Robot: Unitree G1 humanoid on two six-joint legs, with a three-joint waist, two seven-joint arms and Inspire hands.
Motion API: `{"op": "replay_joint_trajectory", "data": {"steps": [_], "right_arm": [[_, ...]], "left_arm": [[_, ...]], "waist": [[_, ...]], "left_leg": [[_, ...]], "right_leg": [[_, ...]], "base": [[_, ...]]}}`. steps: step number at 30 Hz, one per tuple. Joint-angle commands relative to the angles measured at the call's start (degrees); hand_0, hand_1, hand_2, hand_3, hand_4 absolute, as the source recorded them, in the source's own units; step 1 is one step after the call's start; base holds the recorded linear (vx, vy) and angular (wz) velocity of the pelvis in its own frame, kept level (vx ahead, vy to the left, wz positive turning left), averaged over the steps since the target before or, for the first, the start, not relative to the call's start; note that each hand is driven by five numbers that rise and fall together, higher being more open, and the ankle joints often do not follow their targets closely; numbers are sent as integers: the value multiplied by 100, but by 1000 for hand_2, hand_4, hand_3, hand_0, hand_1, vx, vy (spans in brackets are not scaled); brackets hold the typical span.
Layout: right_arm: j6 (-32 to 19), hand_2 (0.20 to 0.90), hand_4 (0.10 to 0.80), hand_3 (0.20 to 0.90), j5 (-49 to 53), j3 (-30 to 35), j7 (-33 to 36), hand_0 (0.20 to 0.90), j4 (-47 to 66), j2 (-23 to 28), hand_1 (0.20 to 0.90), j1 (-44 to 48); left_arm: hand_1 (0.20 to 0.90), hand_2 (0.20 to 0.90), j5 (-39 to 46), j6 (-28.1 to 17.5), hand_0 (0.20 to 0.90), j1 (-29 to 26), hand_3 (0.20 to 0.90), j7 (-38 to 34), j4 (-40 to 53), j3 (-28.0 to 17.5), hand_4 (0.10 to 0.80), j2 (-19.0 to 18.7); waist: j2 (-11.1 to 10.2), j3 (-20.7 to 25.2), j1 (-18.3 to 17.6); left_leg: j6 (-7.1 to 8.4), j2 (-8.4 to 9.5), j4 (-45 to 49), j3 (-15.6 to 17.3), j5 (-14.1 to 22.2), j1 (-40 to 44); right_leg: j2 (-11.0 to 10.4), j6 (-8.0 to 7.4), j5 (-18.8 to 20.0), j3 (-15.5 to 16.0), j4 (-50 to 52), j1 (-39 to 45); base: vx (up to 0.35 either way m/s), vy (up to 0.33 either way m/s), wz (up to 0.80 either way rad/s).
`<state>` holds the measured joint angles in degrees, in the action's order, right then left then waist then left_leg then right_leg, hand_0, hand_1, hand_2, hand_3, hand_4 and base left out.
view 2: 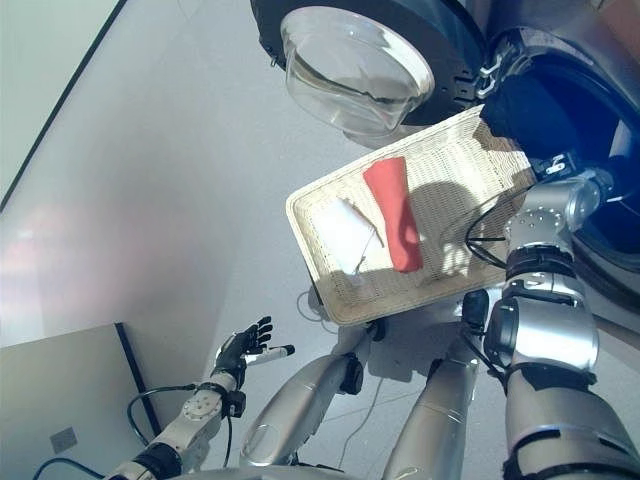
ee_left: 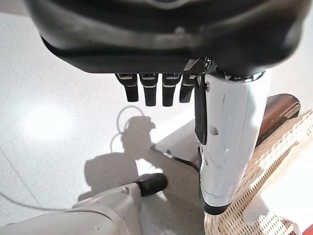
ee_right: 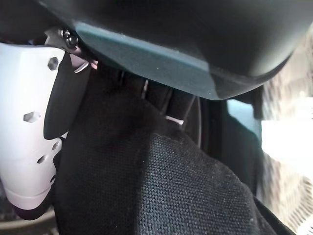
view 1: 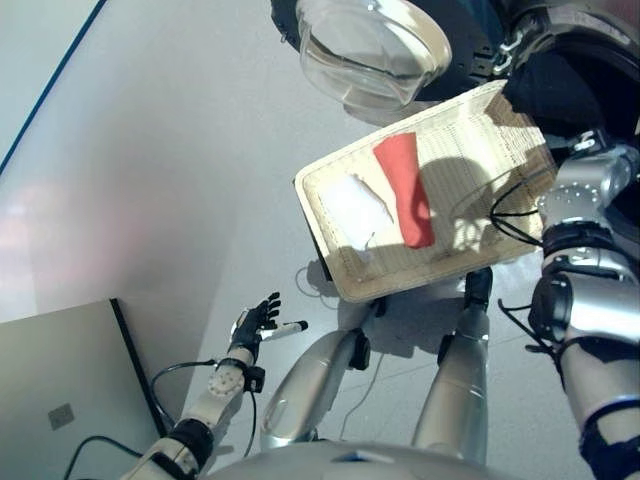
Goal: Pick up the clothes and place them into the washing machine
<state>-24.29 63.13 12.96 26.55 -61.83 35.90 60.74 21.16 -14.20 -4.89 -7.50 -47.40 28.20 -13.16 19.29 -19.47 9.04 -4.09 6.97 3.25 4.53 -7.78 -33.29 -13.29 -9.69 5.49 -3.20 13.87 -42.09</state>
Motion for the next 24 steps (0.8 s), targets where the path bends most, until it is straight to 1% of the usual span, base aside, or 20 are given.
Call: {"op": "replay_joint_trajectory", "data": {"steps": [1,3,4,8,9,10,12,13,15,18,22,24], "right_arm": [[-600,200,300,200,-695,-638,150,200,926,1113,200,618],[-599,200,300,200,-846,-705,326,200,906,1266,200,713],[-597,200,300,200,-859,-716,342,200,909,1265,200,725],[-541,200,300,200,-1264,-726,811,200,896,1365,200,708],[-540,200,300,200,-1268,-727,817,200,899,1363,200,711],[-517,200,300,200,-1372,-705,994,200,845,1341,200,700],[-484,200,300,200,-1405,-700,1015,200,867,1322,200,671],[-485,200,300,200,-1425,-622,1041,200,899,1265,200,540],[-493,200,300,200,-1437,-560,1083,200,907,1248,200,460],[-466,200,300,200,-1512,-540,1160,200,907,1326,200,396],[-494,200,300,200,-1585,-590,1177,200,1025,1473,200,453],[-499,200,300,200,-1620,-630,1158,200,1078,1552,200,493]], "left_arm": [[900,900,-10,-82,900,187,900,-157,-169,-80,800,-276],[900,900,-70,-64,900,254,900,-178,-216,-76,800,-288],[900,900,-71,-63,900,252,900,-179,-215,-79,800,-280],[900,900,-105,-45,900,248,900,-243,-260,-69,800,-270],[900,900,-105,-45,900,247,900,-243,-261,-70,800,-269],[900,900,-103,-46,900,223,900,-284,-249,-23,800,-241],[900,900,-109,-46,900,216,900,-296,-208,4,800,-225],[900,900,-101,-56,900,212,900,-309,-148,20,800,-193],[900,900,-74,-71,900,212,900,-306,-116,30,800,-175],[900,900,-20,-140,900,253,900,-311,132,62,800,-179],[900,900,-72,-139,900,288,900,-326,177,58,800,-191],[900,900,-77,-142,900,301,900,-323,195,44,800,-200]], "waist": [[65,31,-50],[82,21,-85],[85,27,-83],[115,-63,-180],[114,-62,-177],[129,-128,-233],[120,-155,-261],[131,-199,-310],[148,-200,-321],[276,-161,-324],[368,-132,-291],[377,-110,-280]], "left_leg": [[533,-208,1387,-279,690,-773],[504,-223,1634,-247,807,-919],[504,-225,1668,-241,828,-946],[469,-254,1947,-165,989,-1018],[469,-256,1953,-162,993,-1022],[422,-269,2038,-108,1056,-1056],[399,-273,2099,-83,1092,-1086],[377,-295,2100,-43,1119,-1114],[372,-294,2091,-11,1129,-1120],[385,-265,1865,51,1086,-1093],[401,-282,1712,83,1027,-1103],[412,-288,1673,71,1005,-1102]], "right_leg": [[256,316,-578,137,778,42],[264,341,-684,121,1031,-118],[266,342,-701,113,1062,-147],[328,390,-831,26,1336,-289],[329,390,-833,21,1342,-295],[383,416,-842,-58,1420,-397],[413,424,-834,-115,1436,-444],[455,425,-830,-203,1444,-523],[459,424,-831,-236,1436,-560],[455,419,-805,-373,1331,-648],[507,445,-803,-410,1296,-727],[521,451,-799,-415,1277,-727]], "base": [[12,-10,6],[23,-18,8],[0,0,0],[21,6,-6],[37,51,-15],[38,44,-16],[33,25,-22],[28,26,-25],[32,42,-19],[36,57,-19],[43,-15,-19],[36,-47,-6]]}}
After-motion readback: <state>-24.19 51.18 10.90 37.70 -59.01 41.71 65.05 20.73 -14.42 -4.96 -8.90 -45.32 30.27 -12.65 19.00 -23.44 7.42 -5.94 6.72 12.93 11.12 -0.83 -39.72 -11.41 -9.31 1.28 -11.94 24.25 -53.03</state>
